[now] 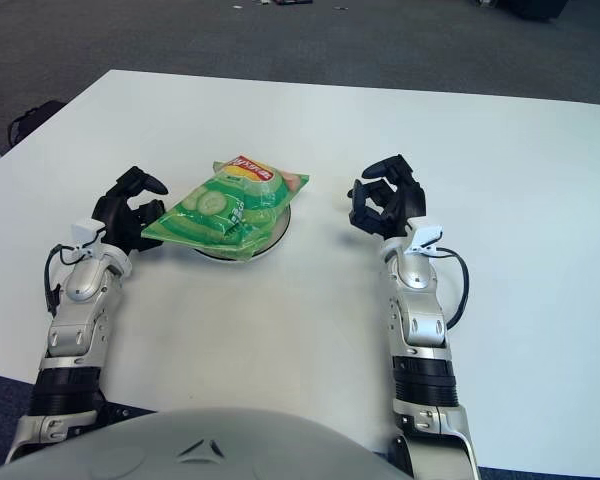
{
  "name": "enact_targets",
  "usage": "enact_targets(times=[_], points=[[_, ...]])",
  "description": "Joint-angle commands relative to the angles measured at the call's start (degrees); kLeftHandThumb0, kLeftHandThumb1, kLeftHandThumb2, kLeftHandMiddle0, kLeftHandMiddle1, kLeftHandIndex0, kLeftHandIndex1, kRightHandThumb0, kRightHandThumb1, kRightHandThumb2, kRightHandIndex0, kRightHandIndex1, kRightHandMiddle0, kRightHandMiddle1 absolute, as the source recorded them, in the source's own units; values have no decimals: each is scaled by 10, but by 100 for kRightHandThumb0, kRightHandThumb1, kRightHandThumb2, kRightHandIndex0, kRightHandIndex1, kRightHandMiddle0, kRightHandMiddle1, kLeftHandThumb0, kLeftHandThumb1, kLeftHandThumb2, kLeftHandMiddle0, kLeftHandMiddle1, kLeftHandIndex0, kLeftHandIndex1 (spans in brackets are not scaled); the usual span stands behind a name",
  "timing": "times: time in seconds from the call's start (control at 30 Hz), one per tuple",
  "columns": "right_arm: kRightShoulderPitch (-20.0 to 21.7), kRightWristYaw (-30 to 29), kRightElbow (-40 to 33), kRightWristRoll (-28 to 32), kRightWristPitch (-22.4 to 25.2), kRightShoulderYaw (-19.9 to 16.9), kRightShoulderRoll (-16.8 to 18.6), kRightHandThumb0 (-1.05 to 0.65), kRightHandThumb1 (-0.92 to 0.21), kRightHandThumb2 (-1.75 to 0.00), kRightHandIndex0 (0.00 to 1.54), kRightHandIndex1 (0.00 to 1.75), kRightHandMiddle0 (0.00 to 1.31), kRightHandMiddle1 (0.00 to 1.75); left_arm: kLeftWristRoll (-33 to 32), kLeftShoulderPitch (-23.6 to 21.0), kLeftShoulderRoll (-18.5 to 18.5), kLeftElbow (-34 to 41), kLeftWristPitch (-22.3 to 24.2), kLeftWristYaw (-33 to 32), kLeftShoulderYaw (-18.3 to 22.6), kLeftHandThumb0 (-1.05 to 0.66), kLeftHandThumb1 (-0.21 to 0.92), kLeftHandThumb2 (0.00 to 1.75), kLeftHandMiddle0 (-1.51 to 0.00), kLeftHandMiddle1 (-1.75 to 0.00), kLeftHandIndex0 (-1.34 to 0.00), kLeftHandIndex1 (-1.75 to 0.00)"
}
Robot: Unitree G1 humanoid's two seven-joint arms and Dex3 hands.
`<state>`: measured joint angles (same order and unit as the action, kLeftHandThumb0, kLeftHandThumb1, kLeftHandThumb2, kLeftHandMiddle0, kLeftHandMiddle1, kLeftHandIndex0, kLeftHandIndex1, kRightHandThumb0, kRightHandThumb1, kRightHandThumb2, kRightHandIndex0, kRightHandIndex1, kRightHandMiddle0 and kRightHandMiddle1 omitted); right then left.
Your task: Put the snack into the plate.
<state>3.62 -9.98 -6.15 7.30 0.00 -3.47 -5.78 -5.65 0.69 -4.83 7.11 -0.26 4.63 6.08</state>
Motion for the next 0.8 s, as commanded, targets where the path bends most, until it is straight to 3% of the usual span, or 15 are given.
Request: enact_targets(times=[0.0, 0.33, 0.77], points=[[-86, -16, 47, -16, -30, 13, 60, -1, -27, -130, 69, 152, 50, 175, -5, 40, 8, -18, -5, 6, -4, -42, 51, 108, -122, -175, -46, -175], [-78, -2, 101, -26, -71, 24, 41, -1, -21, -141, 70, 163, 51, 175, -9, 44, 12, -12, -4, 1, -2, -43, 48, 111, -121, -175, -48, -175], [-67, 35, 129, -9, -74, 21, 38, -1, -17, -149, 69, 174, 52, 174, 6, 41, 10, -27, -16, -4, -4, -43, 47, 112, -120, -175, -49, -175]])
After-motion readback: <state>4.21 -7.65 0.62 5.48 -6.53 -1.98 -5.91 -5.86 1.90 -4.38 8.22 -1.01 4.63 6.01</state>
